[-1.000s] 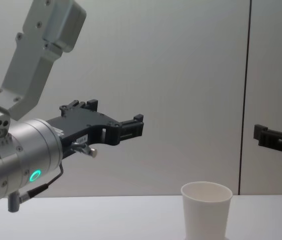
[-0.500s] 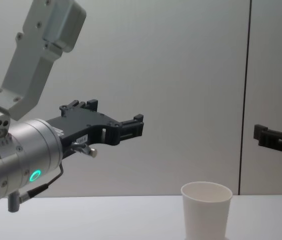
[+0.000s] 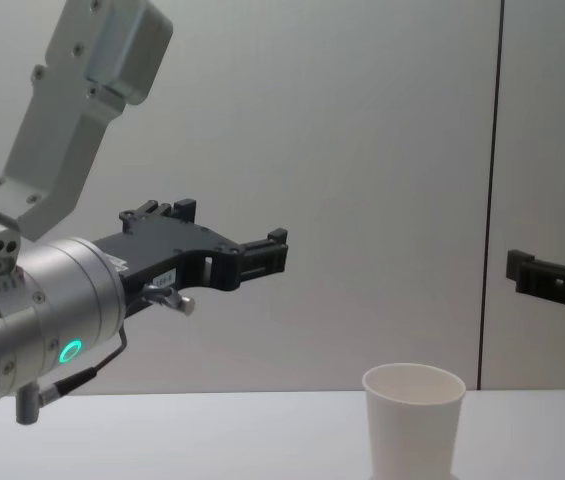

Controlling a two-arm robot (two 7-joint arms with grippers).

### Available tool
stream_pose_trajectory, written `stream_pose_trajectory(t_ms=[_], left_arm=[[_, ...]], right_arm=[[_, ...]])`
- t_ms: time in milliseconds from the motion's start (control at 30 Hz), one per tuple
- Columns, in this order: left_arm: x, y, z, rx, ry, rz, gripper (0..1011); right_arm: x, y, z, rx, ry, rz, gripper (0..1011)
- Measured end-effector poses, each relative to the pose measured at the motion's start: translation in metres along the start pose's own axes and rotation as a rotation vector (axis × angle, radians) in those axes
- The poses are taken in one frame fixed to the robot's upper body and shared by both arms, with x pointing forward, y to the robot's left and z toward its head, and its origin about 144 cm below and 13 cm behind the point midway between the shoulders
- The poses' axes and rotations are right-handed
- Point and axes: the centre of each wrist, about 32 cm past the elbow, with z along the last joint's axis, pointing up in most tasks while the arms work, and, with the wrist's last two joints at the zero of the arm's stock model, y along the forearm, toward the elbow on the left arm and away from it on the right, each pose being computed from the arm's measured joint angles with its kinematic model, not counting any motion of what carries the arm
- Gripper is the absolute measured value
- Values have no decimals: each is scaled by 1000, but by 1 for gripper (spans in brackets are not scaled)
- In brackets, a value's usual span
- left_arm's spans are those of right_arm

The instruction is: Place the pen into the pen holder.

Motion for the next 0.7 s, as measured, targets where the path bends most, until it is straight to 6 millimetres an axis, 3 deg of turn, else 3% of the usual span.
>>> stream_pose_trajectory(t_ms=[700], left_arm=[[0, 0, 0, 0, 0, 0, 1003]], right_arm=[[-19, 1, 13, -161, 16, -93, 1001]])
